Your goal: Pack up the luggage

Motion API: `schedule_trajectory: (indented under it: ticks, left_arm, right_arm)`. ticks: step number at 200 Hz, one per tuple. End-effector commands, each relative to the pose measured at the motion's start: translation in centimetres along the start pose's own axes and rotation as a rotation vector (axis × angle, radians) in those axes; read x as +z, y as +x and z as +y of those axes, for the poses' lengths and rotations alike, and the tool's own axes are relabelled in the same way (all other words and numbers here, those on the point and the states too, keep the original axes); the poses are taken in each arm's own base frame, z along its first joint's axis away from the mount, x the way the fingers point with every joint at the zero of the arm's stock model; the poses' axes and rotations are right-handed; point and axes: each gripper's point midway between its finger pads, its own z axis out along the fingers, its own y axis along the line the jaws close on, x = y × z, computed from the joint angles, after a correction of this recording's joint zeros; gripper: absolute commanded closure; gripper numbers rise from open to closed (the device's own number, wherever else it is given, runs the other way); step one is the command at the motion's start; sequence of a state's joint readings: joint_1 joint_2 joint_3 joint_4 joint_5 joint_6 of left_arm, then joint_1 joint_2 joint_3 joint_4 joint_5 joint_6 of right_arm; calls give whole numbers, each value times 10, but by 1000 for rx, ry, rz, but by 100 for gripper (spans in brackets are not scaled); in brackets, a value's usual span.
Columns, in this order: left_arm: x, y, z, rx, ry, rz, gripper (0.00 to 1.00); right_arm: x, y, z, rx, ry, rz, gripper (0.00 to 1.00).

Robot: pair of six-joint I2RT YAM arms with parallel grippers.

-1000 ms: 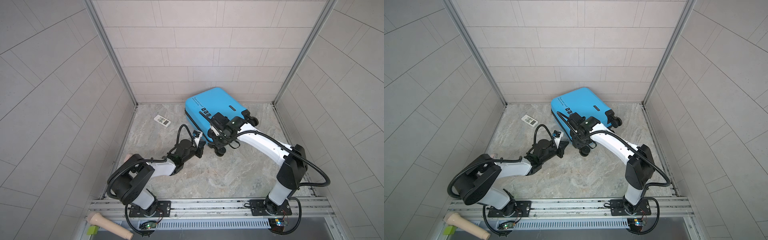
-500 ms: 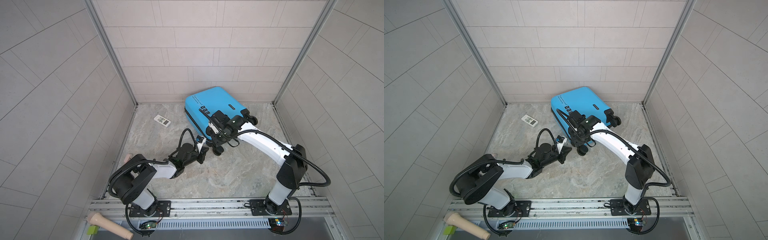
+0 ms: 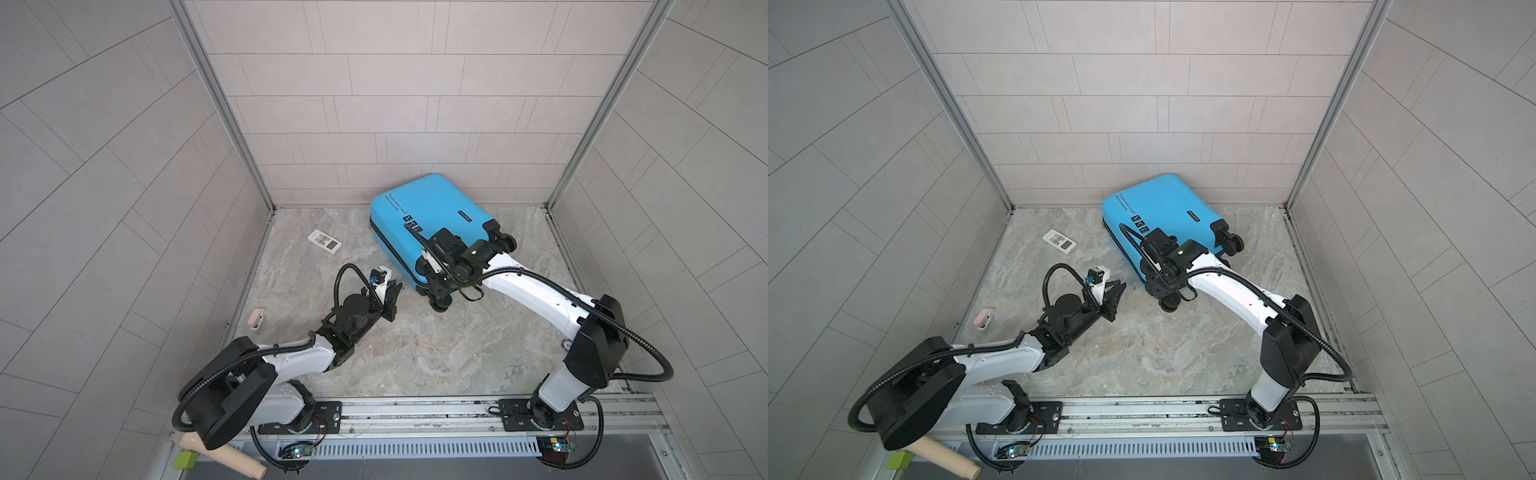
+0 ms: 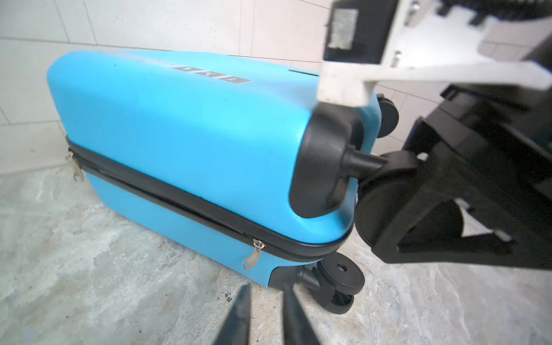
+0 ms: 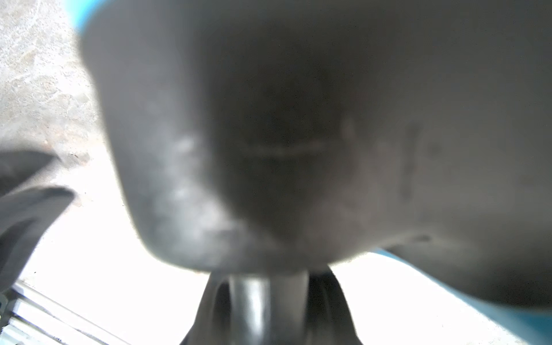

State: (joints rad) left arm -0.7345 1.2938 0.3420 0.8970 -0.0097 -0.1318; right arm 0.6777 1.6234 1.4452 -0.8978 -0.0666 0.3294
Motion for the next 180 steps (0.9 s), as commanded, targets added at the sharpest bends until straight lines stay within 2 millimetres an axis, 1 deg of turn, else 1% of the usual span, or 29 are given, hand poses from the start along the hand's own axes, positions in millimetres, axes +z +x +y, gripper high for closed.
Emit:
schedule_trajectory:
  ticks: [1, 4, 9, 16, 21, 34, 40, 45, 59, 74, 83, 103, 112, 125, 146, 180]
  left_arm:
    - [-2, 2, 0, 54, 13, -13, 53]
    - [-2, 3, 0, 55, 12, -11, 51]
    - [-1, 2, 0, 53, 8, -15, 43]
    - [0, 1, 2, 49, 0, -19, 25]
    - [0, 0, 3, 46, -9, -28, 16]
    - [0, -5, 6, 40, -25, -55, 7]
    - [1, -9, 6, 48, -25, -70, 1]
    - [1, -10, 5, 56, -22, -79, 0]
    - [2, -14, 4, 64, -17, -102, 0]
    - [5, -14, -2, 78, 14, -120, 0]
    - [8, -10, -6, 81, 41, -110, 0]
    - [17, 6, -21, 86, 130, -60, 7]
    - [21, 12, -26, 88, 157, -46, 12]
    - [27, 22, -26, 84, 164, -33, 22]
    - [36, 31, -26, 72, 168, -48, 34]
    - [59, 41, -36, 54, 218, -24, 51]
  right_arm:
    - [-47, -26, -7, 57, 3, -185, 100]
    - [-48, -25, -8, 57, 4, -185, 100]
    - [-48, -24, -9, 56, 8, -186, 100]
    - [-50, -22, -11, 57, 12, -188, 100]
    - [-50, -21, -12, 57, 14, -188, 100]
    - [-53, -18, -16, 57, 21, -190, 100]
    - [-53, -16, -18, 61, 23, -189, 100]
    - [-54, -15, -19, 62, 24, -189, 100]
    - [-53, -11, -24, 71, 25, -183, 100]
    - [-50, -7, -27, 83, 21, -174, 100]
    - [-47, -5, -30, 87, 21, -169, 100]
    - [-43, -1, -34, 105, 16, -160, 100]
    - [-41, 1, -35, 111, 12, -156, 100]
    - [-40, 1, -36, 118, 10, -154, 100]
    - [-40, 1, -36, 120, 7, -148, 100]
    - [-39, 1, -38, 124, 11, -139, 100]
